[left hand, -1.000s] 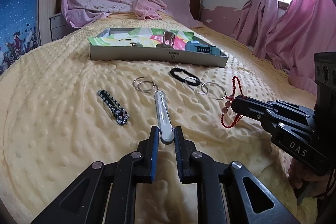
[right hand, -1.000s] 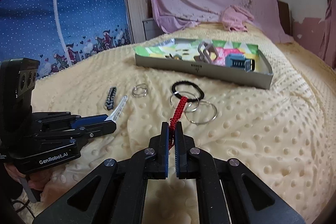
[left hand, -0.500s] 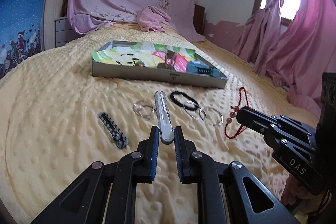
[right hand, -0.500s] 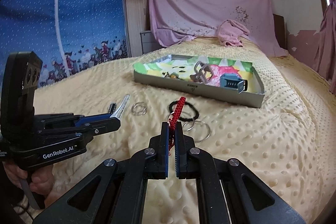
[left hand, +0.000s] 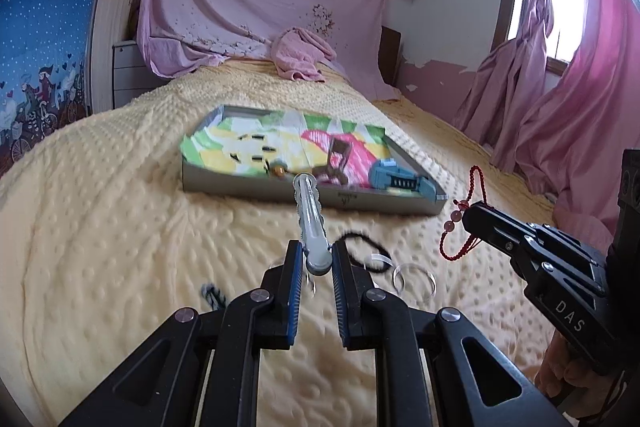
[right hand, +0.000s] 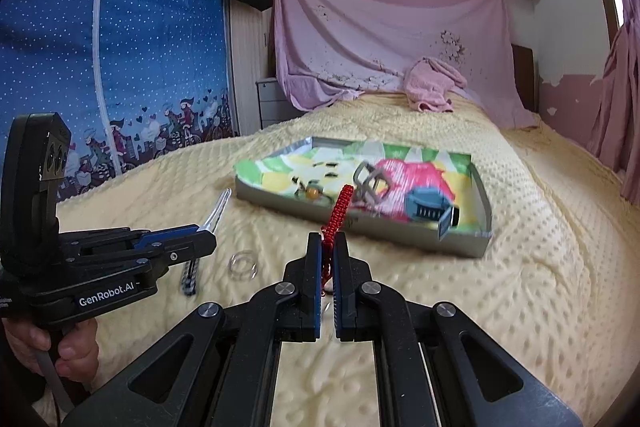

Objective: Organize jewelry
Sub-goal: 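Carry the white hair clip and red bracelet over the tray with both grippers, then open the right gripper to drop the red bracelet while the left gripper releases the white clip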

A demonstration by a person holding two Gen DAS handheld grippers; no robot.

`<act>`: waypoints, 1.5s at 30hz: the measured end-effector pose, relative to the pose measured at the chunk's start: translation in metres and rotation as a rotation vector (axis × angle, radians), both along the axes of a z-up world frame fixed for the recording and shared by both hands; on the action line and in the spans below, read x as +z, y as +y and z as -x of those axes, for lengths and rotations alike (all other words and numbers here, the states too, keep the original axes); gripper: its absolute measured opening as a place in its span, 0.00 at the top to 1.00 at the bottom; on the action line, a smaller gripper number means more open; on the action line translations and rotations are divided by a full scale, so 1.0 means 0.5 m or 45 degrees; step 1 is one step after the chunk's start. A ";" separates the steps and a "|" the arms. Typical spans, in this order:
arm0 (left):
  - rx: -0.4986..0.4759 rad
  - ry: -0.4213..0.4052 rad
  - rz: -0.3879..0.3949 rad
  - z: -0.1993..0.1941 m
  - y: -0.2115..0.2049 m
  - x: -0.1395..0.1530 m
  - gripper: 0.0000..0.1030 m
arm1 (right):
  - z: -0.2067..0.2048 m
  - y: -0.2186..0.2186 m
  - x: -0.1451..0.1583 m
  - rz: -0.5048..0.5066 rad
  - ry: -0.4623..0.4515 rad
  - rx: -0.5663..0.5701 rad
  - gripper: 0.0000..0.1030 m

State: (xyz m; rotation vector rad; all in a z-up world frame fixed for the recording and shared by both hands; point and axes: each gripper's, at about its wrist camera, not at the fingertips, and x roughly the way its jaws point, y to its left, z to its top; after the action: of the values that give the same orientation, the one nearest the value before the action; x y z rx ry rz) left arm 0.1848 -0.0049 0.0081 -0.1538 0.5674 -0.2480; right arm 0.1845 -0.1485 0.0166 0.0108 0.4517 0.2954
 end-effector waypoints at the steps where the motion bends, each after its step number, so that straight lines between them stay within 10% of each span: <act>1: 0.006 -0.009 -0.003 -0.008 0.001 0.008 0.86 | -0.009 0.000 0.006 0.004 -0.011 -0.005 0.96; 14: 0.034 -0.044 0.024 -0.160 0.021 0.049 0.86 | -0.158 -0.001 0.030 -0.037 -0.041 -0.028 0.95; 24: 0.046 0.143 -0.025 -0.320 -0.008 -0.013 0.86 | -0.320 0.005 -0.051 -0.028 0.146 -0.039 0.95; 39: 0.071 0.265 0.015 -0.333 0.004 -0.054 0.86 | -0.361 0.024 -0.107 0.070 0.329 -0.025 0.94; 45: 0.116 0.237 0.090 -0.315 0.029 -0.045 0.82 | -0.324 0.001 -0.082 0.031 0.268 -0.048 0.66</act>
State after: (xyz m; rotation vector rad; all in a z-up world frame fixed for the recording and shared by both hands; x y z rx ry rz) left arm 0.3425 0.0094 -0.0145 -0.2726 0.7347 -0.1658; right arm 0.3462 -0.1482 -0.0243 0.0266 0.6632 0.2527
